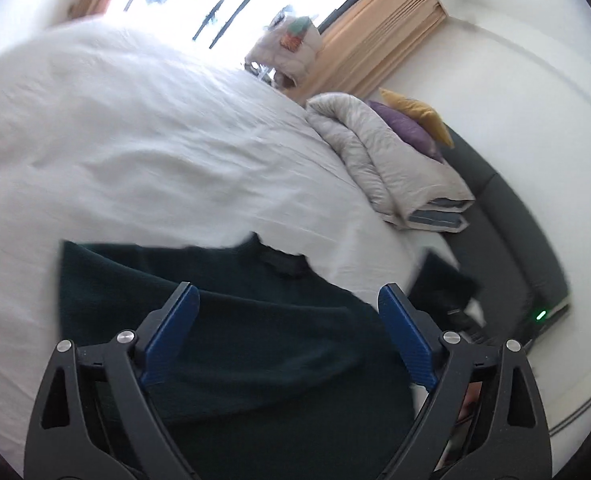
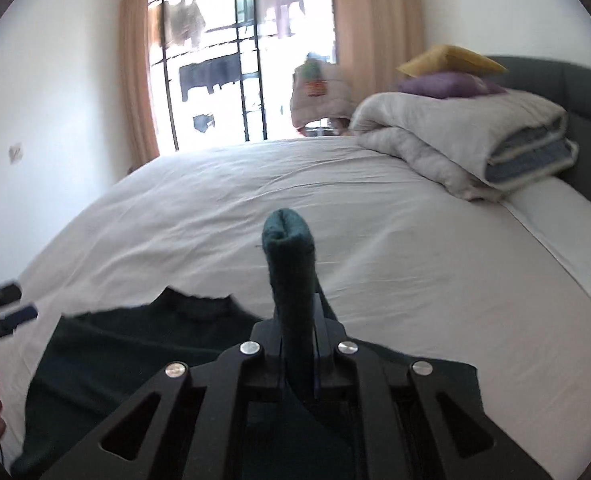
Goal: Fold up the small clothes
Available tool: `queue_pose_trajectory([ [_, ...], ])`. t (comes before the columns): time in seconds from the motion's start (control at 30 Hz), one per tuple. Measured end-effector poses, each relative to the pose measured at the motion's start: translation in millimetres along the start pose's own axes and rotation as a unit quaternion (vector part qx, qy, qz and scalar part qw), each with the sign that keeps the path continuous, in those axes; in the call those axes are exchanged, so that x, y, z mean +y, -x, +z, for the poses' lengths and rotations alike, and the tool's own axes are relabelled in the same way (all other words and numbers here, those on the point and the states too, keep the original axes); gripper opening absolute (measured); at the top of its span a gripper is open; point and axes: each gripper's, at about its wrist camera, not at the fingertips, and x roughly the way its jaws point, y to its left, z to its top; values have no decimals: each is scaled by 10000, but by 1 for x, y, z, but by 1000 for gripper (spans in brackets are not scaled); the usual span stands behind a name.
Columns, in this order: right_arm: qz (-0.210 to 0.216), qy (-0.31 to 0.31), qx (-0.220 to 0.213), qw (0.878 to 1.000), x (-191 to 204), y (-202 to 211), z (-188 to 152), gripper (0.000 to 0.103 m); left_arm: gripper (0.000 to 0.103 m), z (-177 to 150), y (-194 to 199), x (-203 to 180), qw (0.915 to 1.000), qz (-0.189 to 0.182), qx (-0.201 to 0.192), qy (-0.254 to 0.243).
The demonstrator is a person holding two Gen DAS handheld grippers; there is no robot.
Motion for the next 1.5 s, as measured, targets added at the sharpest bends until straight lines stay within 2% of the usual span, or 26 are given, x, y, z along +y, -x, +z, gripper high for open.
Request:
queue_pose_trajectory([
  [0.07, 57, 618, 46, 9981, 49, -11, -11, 10, 92, 5, -11, -1, 9989, -251, 313, 229],
  [0.17, 76, 1160, 7, 9932, 94, -16, -31, 10, 92, 7, -32, 0, 9927, -618, 839, 600],
  [0.43, 10, 1798, -22, 9837, 127, -20, -61, 10, 92, 1, -98, -7, 9779, -799, 1726, 871],
  [0.5, -66, 2012, -77, 9795, 133, -18, -65, 10, 92, -2, -116, -5, 9748, -706, 1907, 918],
  [0.63, -184, 2368, -165, 9712, 145, -12, -73, 10, 92, -8, -141, 2, 9688, -682, 2138, 1049],
  [0.7, -255, 2591, -226, 9652, 153, -10, -79, 10, 90, -10, -149, 4, 9669, -847, 2148, 1085],
  [0.73, -280, 2691, -238, 9624, 157, -10, -81, 10, 83, -12, -150, 3, 9660, -904, 2173, 1068],
  [0.77, -299, 2768, -248, 9602, 160, -10, -83, 10, 69, -13, -154, 2, 9644, -951, 2232, 1050],
  [0.8, -310, 2827, -260, 9584, 163, -10, -86, 10, 59, -15, -159, 1, 9618, -988, 2333, 1033],
  [0.83, -307, 2874, -263, 9570, 166, -10, -88, 10, 42, -17, -164, -1, 9605, -989, 2400, 1001],
  [0.87, -297, 2902, -252, 9562, 169, -10, -90, 10, 32, -18, -165, -3, 9607, -952, 2428, 953],
  [0.9, -283, 2925, -243, 9555, 171, -9, -91, 10, 32, -19, -165, -4, 9618, -919, 2411, 913],
  [0.93, -273, 2950, -238, 9548, 173, -9, -93, 12, 25, -19, -165, -5, 9623, -919, 2390, 915],
  [0.97, -220, 2993, -208, 9537, 175, -7, -95, 16, 19, -18, -164, -5, 9630, -902, 2361, 936],
  [1.03, -87, 2995, -109, 9540, 177, -1, -99, 47, 14, -16, -156, -5, 9657, -864, 2250, 965],
  [1.1, 234, 2552, -106, 9665, 163, 14, -98, 61, 13, -10, -144, -6, 9691, -839, 2118, 947],
  [1.13, 449, 1935, -25, 9801, 145, 24, -95, 63, 13, -6, -139, -7, 9718, -816, 2023, 892],
  [1.17, 613, 1406, 87, 9881, 128, 28, -93, 63, 11, -1, -131, -8, 9741, -809, 1928, 856],
  [1.2, 804, 664, 256, 9942, 102, 31, -92, 65, 9, 4, -122, -9, 9764, -794, 1829, 826],
  [1.23, 918, 72, 374, 9950, 80, 32, -93, 67, 8, 8, -115, -11, 9783, -784, 1742, 807],
  [1.3, 987, -1173, 593, 9864, 30, 33, -104, 67, 8, 18, -102, -16, 9820, -775, 1558, 733],
  [1.4, 1107, -2680, 887, 9529, -29, 26, -128, 67, 8, 21, -89, -16, 9842, -735, 1472, 647],
  [1.43, 1154, -3072, 1011, 9392, -41, 24, -136, 67, 8, 20, -83, -16, 9863, -608, 1447, 505],
  [1.47, 1205, -3157, 1016, 9357, -41, 26, -139, 67, 8, 16, -80, -17, 9892, -330, 1413, 223],
  [1.5, 1180, -3007, 952, 9416, -36, 30, -136, 67, 8, 13, -71, -14, 9900, -147, 1405, 52],
])
